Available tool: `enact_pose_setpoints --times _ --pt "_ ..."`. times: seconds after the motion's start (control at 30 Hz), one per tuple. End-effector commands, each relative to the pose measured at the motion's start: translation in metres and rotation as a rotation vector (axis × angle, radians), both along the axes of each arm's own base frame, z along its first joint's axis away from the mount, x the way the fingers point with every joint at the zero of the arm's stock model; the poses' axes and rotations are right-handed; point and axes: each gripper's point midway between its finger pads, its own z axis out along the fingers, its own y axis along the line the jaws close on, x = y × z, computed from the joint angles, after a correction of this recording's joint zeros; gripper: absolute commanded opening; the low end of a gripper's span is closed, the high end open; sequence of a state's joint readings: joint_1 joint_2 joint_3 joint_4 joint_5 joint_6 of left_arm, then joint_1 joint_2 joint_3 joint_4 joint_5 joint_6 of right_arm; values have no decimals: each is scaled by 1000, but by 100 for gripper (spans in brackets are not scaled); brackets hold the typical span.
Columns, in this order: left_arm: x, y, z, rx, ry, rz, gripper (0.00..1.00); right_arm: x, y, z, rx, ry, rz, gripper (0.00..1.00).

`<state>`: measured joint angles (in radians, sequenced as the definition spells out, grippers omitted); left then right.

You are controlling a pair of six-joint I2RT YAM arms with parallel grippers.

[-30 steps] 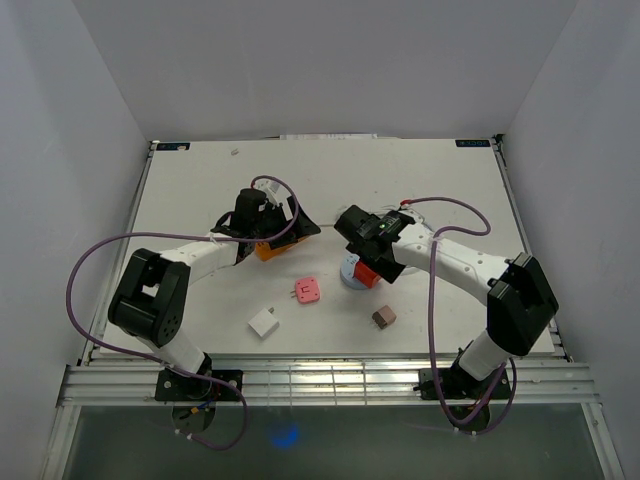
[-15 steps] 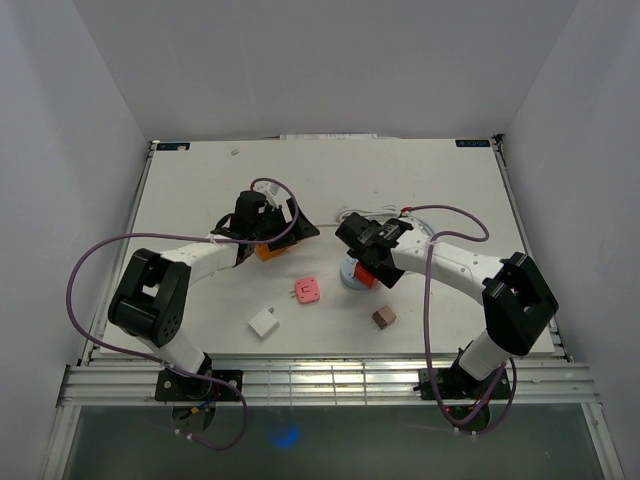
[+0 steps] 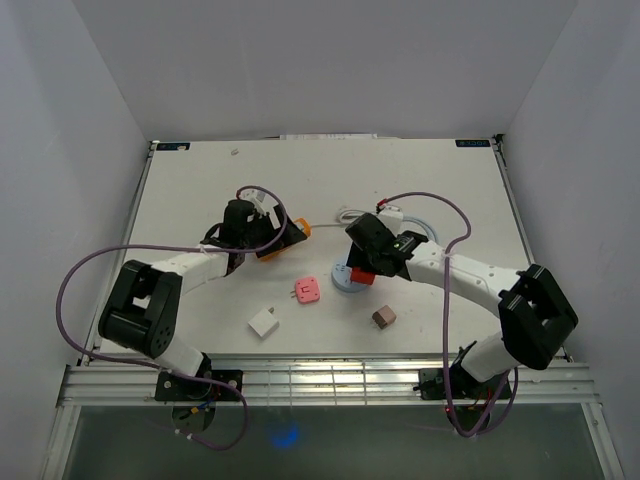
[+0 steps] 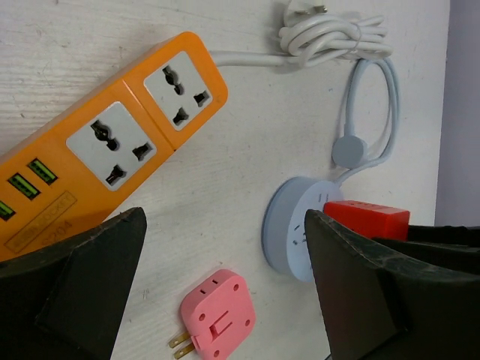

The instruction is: Insert the plug

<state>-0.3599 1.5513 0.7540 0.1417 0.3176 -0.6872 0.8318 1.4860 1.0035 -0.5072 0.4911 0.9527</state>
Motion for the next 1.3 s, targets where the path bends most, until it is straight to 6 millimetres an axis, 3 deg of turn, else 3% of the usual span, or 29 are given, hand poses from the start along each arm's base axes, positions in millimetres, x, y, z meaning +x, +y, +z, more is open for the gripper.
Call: enact_pose_setpoints --times 0.0,0.13,0.2,0.3,0.43,0.53,0.6,0.77,0.9,1.1,1.27 --pt "8 4 42 -14 -162 18 97 5 39 17 18 -109 408 32" --pt "5 4 48 -26 -182 13 97 -6 57 32 -39 -205 807 45" --pt "5 3 47 -27 -181 5 97 -6 58 36 -78 -239 894 52" --pt "5 2 46 -29 -179 -3 97 -1 53 37 -184 -273 1006 51" --pt "5 0 46 -33 -182 -11 97 3 64 35 -241 -283 1154 48" --pt "4 0 45 -34 -181 -18 97 16 70 36 -290 -306 1192 43" --pt "4 0 42 -31 -180 -20 97 34 61 38 -306 -307 1153 42" --pt "2 -2 39 -34 -180 -39 97 60 47 30 -106 -249 1131 42" --pt "1 -5 36 -39 -177 -57 97 72 43 22 -83 -229 1123 42" --pt "-2 -9 36 -52 -193 -89 97 67 52 24 -11 -235 1177 49" --pt "-4 -12 36 -64 -203 -115 97 44 72 37 127 -269 1324 47"
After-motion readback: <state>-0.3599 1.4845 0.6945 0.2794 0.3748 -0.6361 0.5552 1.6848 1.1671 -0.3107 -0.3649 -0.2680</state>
